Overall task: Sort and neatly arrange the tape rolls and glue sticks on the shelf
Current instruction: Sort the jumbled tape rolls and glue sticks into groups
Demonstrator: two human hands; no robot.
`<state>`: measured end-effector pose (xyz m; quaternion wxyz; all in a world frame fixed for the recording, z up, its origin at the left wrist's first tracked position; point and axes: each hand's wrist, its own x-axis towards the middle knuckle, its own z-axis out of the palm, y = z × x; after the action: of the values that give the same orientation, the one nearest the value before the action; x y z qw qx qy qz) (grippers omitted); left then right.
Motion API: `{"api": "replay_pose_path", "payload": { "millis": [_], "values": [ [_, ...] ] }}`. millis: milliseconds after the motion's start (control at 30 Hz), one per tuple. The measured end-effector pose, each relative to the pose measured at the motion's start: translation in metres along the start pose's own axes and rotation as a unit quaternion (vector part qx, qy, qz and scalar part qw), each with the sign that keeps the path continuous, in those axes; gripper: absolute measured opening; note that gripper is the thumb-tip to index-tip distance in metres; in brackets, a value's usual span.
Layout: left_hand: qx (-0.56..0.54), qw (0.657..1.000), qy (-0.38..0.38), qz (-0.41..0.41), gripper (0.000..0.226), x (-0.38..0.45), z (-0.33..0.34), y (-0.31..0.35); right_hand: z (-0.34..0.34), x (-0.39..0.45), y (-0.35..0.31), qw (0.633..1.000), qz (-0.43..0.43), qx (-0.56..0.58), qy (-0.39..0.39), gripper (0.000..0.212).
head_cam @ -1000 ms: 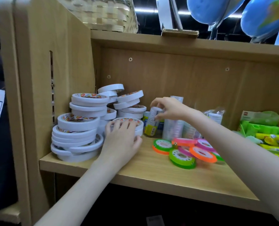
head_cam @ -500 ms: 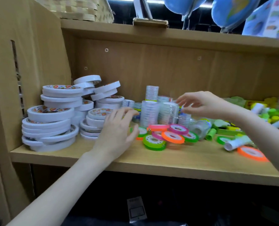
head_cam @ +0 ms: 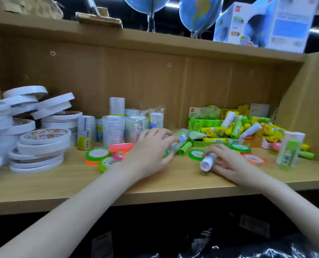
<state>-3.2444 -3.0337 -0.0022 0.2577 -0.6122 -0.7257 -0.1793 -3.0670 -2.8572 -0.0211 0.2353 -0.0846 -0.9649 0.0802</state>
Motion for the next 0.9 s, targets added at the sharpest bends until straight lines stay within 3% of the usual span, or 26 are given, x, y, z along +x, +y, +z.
{"api": "replay_pose_path", "payload": {
  "millis": [133,233,367,467,567,667,767,900],
  "values": [
    [0.062,0.996,-0.064,0.013,0.043,0.035,0.012,0.007,-0.010,0.026,0.010,0.997,-0.015,-0.005,0.074,0.017],
    [0.064,0.991,-0.109,-0.036,0.044,0.045,0.022,0.000,-0.011,0.062,0.016,0.997,-0.041,-0.068,0.019,0.028],
    [0.012,0.995,-0.058,-0.076,0.047,0.036,0.033,-0.011,0.000,0.092,0.018,0.989,-0.050,-0.089,-0.105,0.038],
    [-0.033,0.995,0.006,-0.097,0.043,0.035,0.035,-0.016,0.009,0.100,0.022,0.980,-0.060,-0.126,-0.141,0.051],
    [-0.055,0.992,0.039,-0.103,0.039,0.036,0.036,-0.018,0.012,0.103,0.027,0.979,-0.058,-0.137,-0.140,0.046],
    [-0.051,0.993,0.030,-0.103,0.039,0.034,0.037,-0.019,0.014,0.097,0.031,0.990,-0.047,-0.062,-0.114,0.026],
    [-0.053,0.993,0.026,-0.107,0.039,0.033,0.036,-0.018,0.015,0.089,0.029,0.998,-0.014,0.016,-0.051,0.024],
    [-0.024,0.995,0.003,-0.100,0.039,0.034,0.034,-0.016,-0.012,0.083,0.031,0.975,0.073,0.160,0.133,0.019]
  ]
}}
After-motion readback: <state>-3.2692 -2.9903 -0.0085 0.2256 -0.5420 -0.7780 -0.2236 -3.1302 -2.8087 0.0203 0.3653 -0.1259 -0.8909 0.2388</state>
